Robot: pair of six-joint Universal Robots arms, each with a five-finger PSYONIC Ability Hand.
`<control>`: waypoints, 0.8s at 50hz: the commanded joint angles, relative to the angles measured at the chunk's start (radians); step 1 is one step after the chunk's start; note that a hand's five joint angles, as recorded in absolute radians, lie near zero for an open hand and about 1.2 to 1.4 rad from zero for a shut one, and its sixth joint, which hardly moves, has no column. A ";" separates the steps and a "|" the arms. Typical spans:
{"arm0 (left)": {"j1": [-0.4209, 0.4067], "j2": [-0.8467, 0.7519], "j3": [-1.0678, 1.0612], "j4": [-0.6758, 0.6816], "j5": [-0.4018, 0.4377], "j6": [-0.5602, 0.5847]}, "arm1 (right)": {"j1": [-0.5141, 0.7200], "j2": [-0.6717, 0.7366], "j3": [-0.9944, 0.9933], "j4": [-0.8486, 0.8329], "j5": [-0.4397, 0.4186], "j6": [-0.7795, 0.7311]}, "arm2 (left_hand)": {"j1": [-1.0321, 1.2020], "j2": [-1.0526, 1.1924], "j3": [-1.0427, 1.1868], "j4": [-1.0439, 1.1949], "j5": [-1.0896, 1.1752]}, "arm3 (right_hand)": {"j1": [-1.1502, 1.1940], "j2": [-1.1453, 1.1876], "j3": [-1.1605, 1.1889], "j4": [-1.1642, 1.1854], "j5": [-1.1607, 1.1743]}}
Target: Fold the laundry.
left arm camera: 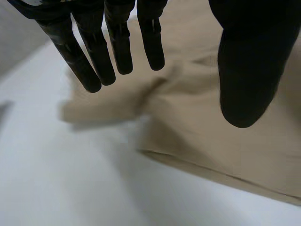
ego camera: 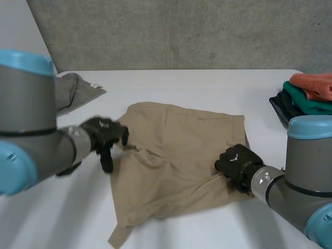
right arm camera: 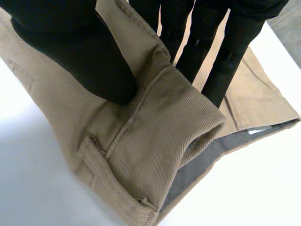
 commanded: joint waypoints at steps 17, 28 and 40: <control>-0.095 -0.023 -0.297 0.060 0.158 -0.216 | -0.009 -0.051 0.003 -0.022 0.023 0.052 | 0.153 0.160 0.158 0.171 0.174 | 0.281 0.212 0.204 0.197 0.194; -0.108 0.033 -0.294 0.058 0.130 -0.272 | -0.026 -0.091 0.023 -0.024 0.020 0.048 | 0.180 0.187 0.185 0.198 0.201 | 0.281 0.212 0.204 0.197 0.194; -0.141 0.099 -0.375 0.046 0.113 -0.263 | -0.014 -0.091 0.020 -0.033 0.020 0.051 | 0.159 0.167 0.164 0.178 0.180 | 0.281 0.212 0.204 0.197 0.194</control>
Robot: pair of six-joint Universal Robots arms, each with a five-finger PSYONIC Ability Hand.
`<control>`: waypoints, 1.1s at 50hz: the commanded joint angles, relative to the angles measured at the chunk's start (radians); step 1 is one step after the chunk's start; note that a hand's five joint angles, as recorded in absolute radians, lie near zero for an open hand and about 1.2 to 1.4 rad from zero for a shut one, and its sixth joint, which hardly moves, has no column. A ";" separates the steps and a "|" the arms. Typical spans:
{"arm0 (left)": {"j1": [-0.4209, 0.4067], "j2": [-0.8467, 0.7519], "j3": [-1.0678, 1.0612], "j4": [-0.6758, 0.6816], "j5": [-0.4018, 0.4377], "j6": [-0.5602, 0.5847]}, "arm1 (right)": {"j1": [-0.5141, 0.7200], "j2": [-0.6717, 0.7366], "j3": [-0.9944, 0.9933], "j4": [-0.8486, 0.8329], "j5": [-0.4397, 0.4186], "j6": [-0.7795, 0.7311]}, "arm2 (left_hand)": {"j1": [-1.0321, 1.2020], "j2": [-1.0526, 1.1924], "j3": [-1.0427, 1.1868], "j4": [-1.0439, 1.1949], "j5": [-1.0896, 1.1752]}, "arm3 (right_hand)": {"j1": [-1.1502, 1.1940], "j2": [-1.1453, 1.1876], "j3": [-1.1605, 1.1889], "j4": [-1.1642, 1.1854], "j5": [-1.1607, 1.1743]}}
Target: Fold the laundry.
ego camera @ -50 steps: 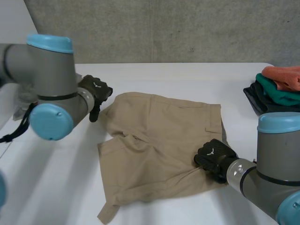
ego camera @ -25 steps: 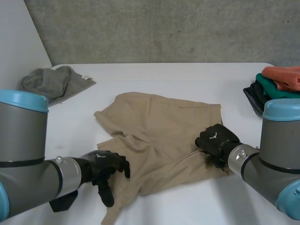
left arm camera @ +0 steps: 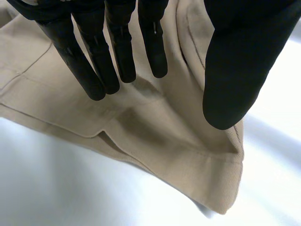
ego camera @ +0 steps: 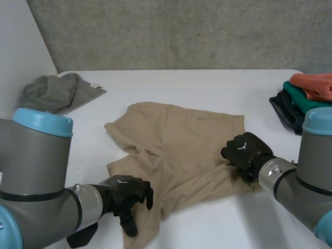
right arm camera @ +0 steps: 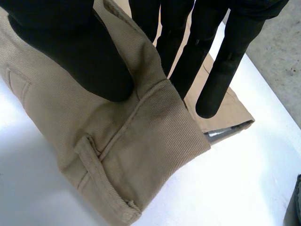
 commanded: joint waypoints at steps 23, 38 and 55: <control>-0.227 -0.016 0.008 0.045 -0.142 -0.057 | 0.013 0.011 -0.010 -0.032 0.003 0.034 | 0.110 0.116 0.111 0.109 0.113 | 0.281 0.212 0.204 0.197 0.194; -0.335 -0.084 0.056 0.076 -0.303 -0.085 | 0.011 0.000 -0.015 -0.021 -0.002 0.052 | 0.815 0.821 0.816 0.813 0.818 | 0.281 0.212 0.204 0.197 0.194; -0.077 0.045 -0.042 0.146 -0.219 0.199 | -0.013 -0.028 -0.007 0.005 -0.069 0.052 | 0.815 0.821 0.816 0.813 0.818 | 0.281 0.212 0.204 0.197 0.194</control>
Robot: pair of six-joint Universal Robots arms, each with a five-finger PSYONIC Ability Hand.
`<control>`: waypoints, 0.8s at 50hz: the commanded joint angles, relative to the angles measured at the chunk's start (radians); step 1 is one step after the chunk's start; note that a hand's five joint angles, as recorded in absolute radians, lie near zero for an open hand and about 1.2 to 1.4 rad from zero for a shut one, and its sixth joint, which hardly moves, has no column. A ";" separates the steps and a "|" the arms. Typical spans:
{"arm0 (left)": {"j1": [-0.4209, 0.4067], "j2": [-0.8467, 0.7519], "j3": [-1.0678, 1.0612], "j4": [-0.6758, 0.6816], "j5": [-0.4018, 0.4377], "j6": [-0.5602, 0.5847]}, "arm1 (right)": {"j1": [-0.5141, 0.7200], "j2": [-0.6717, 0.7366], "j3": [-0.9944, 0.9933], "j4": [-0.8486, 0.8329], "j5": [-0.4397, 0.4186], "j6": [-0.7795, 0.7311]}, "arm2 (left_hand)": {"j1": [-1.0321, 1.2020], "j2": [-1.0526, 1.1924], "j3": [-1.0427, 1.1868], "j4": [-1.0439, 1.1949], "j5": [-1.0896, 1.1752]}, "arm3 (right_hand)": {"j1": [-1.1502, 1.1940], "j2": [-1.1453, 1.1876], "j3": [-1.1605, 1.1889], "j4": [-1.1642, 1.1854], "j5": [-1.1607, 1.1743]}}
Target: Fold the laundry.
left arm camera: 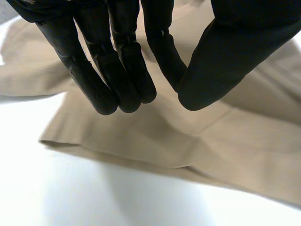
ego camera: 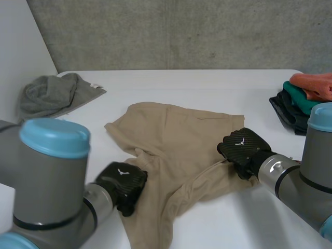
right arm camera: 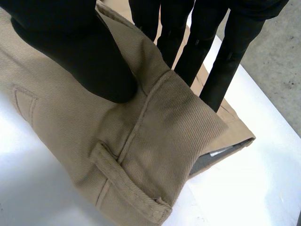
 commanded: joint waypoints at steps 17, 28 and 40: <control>0.052 0.128 -0.195 0.102 0.160 0.214 | -0.003 0.120 -0.090 -0.107 0.044 0.108 | -0.703 -0.725 -0.716 -0.725 -0.704 | 0.281 0.212 0.204 0.197 0.194; -0.002 0.124 -0.186 0.087 0.126 0.205 | -0.012 0.189 -0.144 -0.109 0.065 0.134 | -0.717 -0.740 -0.730 -0.740 -0.719 | 0.281 0.212 0.204 0.197 0.194; -0.039 0.098 -0.162 0.049 0.146 0.144 | -0.016 0.224 -0.176 -0.106 0.084 0.145 | -0.706 -0.728 -0.719 -0.728 -0.707 | 0.281 0.212 0.204 0.197 0.194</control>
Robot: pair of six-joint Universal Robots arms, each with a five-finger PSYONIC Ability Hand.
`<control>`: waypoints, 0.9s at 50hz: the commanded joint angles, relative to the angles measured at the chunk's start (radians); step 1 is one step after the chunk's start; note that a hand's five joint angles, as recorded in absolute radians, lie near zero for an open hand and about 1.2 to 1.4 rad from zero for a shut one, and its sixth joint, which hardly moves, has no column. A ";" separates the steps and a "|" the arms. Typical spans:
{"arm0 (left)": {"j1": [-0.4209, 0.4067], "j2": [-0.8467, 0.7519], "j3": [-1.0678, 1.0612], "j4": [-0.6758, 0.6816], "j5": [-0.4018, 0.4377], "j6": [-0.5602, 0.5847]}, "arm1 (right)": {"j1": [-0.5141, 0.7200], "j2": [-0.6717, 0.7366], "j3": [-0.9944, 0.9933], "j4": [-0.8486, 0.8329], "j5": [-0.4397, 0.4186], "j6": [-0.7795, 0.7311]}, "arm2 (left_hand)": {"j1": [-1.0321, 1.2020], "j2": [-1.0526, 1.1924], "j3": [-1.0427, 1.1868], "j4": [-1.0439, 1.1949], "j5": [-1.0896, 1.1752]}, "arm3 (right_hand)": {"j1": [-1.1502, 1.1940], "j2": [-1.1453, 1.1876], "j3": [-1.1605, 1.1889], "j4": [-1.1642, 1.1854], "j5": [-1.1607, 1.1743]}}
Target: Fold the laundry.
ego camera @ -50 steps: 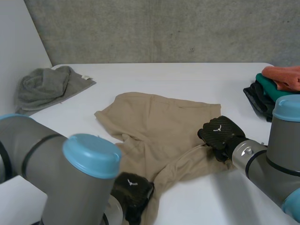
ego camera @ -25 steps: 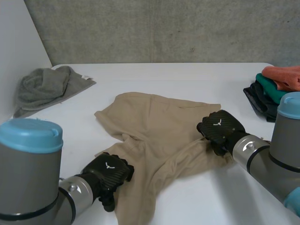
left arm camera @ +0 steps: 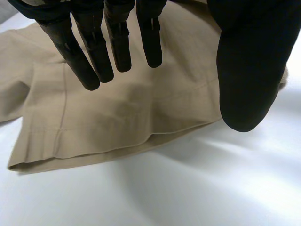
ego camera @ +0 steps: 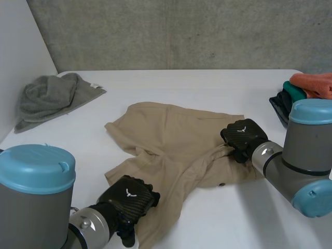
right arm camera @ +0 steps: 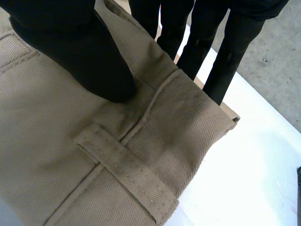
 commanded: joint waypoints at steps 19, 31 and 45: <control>-0.133 -0.169 0.083 0.099 -0.060 -0.059 | 0.005 0.058 -0.064 0.042 0.009 0.050 | 0.273 0.275 0.272 0.287 0.291 | 0.281 0.212 0.204 0.197 0.194; -0.121 -0.159 0.089 0.185 -0.165 -0.056 | 0.007 0.023 -0.045 0.048 -0.001 0.048 | 0.952 0.954 0.952 0.967 0.970 | 0.281 0.212 0.204 0.197 0.194; 0.112 -0.062 0.083 0.181 0.074 0.105 | 0.008 -0.097 0.059 0.094 -0.070 -0.066 | -0.008 -0.006 -0.008 0.007 0.010 | 0.281 0.212 0.204 0.197 0.194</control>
